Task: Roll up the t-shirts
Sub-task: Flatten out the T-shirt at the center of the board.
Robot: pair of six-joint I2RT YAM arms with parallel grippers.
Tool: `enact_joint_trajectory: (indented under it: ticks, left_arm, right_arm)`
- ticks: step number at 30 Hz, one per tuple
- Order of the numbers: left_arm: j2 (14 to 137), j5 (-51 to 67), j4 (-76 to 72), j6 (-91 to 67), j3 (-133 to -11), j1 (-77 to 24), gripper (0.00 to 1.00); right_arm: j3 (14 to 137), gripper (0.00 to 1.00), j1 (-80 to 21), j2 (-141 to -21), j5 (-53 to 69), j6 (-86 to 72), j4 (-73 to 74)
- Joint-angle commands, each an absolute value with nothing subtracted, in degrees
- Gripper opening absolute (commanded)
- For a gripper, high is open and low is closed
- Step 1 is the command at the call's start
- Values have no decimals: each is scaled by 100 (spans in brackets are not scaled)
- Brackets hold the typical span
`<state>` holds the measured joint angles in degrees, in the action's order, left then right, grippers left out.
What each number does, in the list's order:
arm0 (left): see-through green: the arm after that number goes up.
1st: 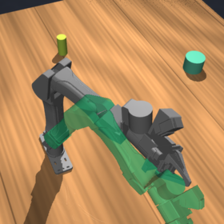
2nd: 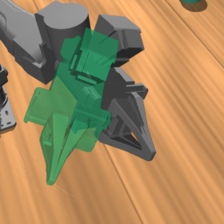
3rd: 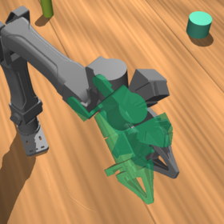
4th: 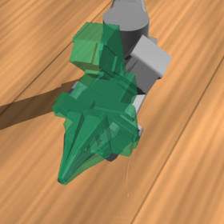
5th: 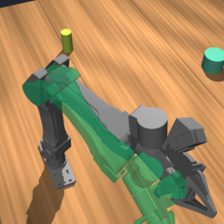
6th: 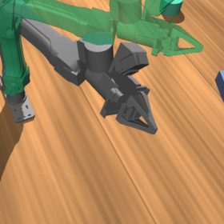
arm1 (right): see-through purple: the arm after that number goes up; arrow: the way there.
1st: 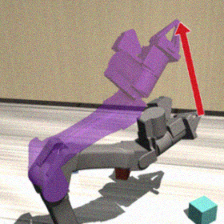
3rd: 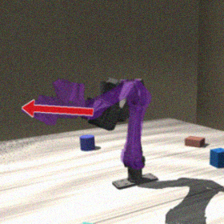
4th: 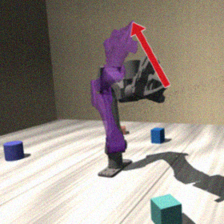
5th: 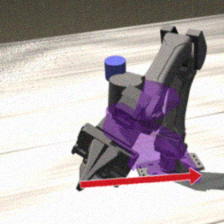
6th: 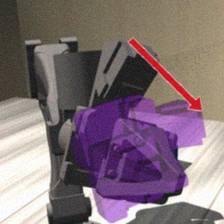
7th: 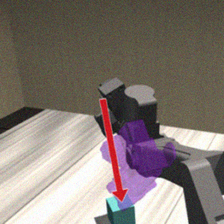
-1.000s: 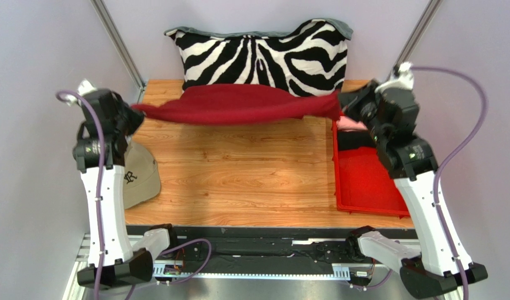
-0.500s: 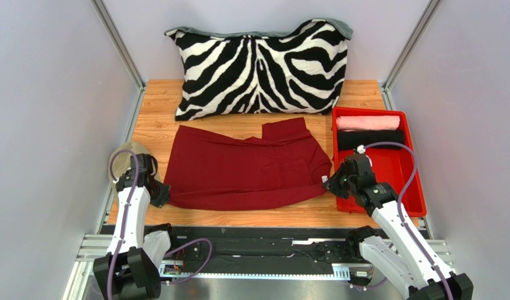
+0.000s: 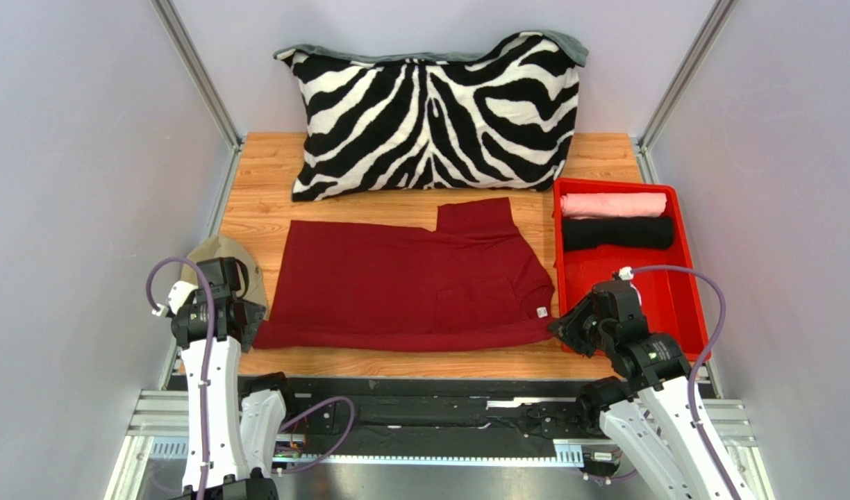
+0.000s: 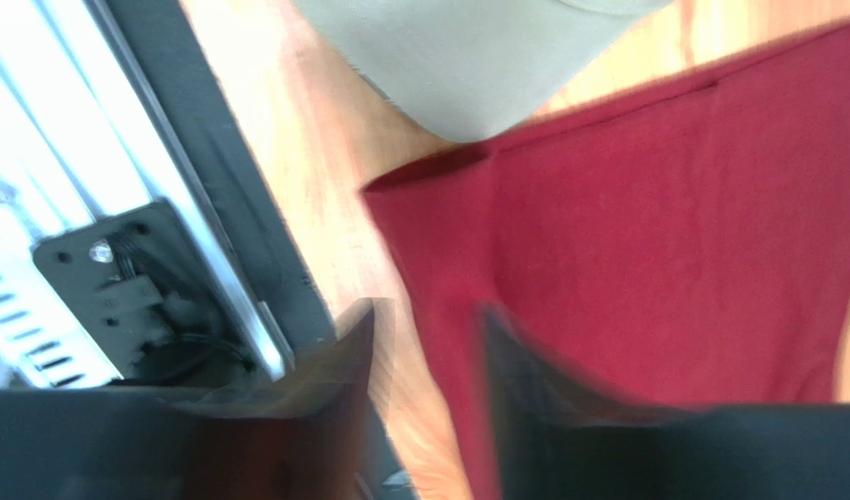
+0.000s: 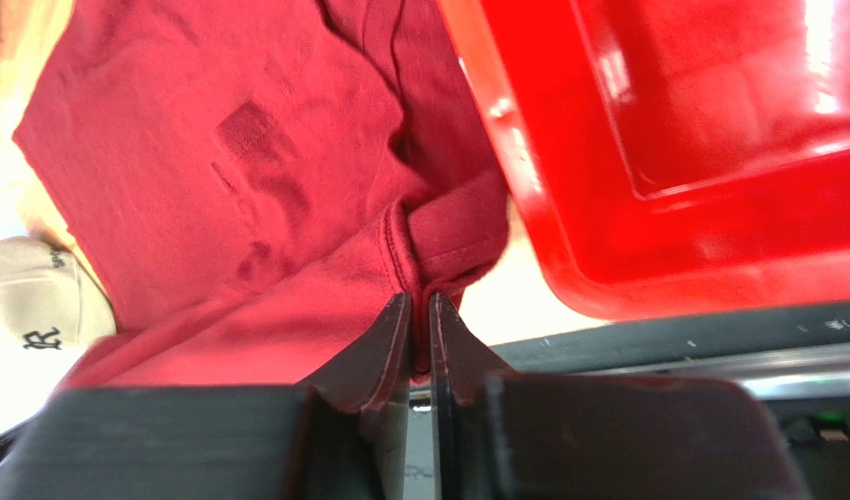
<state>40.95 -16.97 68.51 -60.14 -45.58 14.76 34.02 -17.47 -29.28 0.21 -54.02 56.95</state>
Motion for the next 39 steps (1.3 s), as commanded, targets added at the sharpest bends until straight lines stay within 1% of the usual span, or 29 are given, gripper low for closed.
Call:
enact_joint_trajectory:
  ticks: [1, 2, 3, 4, 7, 10, 13, 14, 15, 16, 17, 18, 19, 20, 21, 23, 24, 29, 34, 35, 39]
  left_arm:
    - [4087, -1907, 7093, -6047, -4746, 1538, 64]
    - [4043, -1951, 7093, -6021, -4772, 1529, 73]
    - [4026, -1986, 7093, -5925, -4825, 1529, 80]
    - [4025, -2012, 7049, -5828, -4947, 1529, 81]
    - [4139, -1637, 6401, -4978, -5237, 1529, 83]
    - [4804, -531, 5706, -4273, -5606, 1521, 83]
    - [5542, -299, 5153, -4017, -5967, 1284, 82]
    - [5746, -334, 5020, -3860, -6046, 1144, 80]
    - [5957, -412, 4949, -3815, -6282, 986, 80]
    - [6429, -613, 4905, -3771, -6415, 689, 80]
    - [6660, -685, 4774, -3684, -6547, 590, 78]
    - [6906, -729, 4712, -3648, -6774, 511, 77]
    - [7352, -677, 4659, -3621, -6863, 458, 74]
    - [7565, -633, 4641, -3638, -6943, 440, 68]
    - [7741, -555, 4658, -3665, -7004, 413, 63]
    - [7936, -606, 4763, -3935, -6874, 264, 56]
    - [7902, -737, 4868, -4146, -6595, 238, 54]
    - [7497, -1783, 5483, -5446, -5775, 359, 53]
    - [7532, -1846, 5818, -6334, -5204, 536, 49]
    - [7593, -1854, 5888, -6494, -5099, 536, 45]
    - [7962, -1741, 5906, -6811, -4975, 545, 44]
  right_arm:
    - [3621, 28, -1731, -2848, 165, -5564, 6082]
    - [3630, 35, -1723, -2839, 202, -5572, 6108]
    - [3647, 39, -1731, -2821, 246, -5511, 6091]
    - [3682, 44, -1731, -2821, 290, -5459, 6047]
    - [3919, 52, -1731, -2882, 246, -5248, 5846]
    - [4201, 54, -1731, -3330, 176, -4958, 5398]
    - [4464, 54, -1767, -4286, 228, -4703, 4616]
    - [4578, 54, -1793, -4959, 246, -4650, 4205]
    - [4892, 54, -1836, -5296, 229, -4597, 4018]
    - [5087, 54, -1863, -5691, 202, -4423, 3877]
    - [5289, 53, -1889, -6026, 159, -4317, 3641]
    - [5761, 52, -1881, -6682, 45, -4228, 3569]
    - [5966, 51, -1890, -6967, 9, -4019, 3507]
    - [6168, 50, -1890, -7213, 9, -3912, 3376]
    - [6344, 47, -1898, -7677, 9, -3850, 3349]
    - [6714, 44, -1907, -8031, 9, -3640, 3418]
    - [6767, 44, -1925, -8190, -252, -3621, 3506]
    - [5996, 43, -1925, -8130, -343, -3665, 3121]
    - [5757, 42, -1925, -8095, -88, -3823, 3016]
    - [5696, 42, -1934, -8103, -79, -3858, 2997]
    - [5547, 42, -1934, -8209, 131, -3885, 2866]
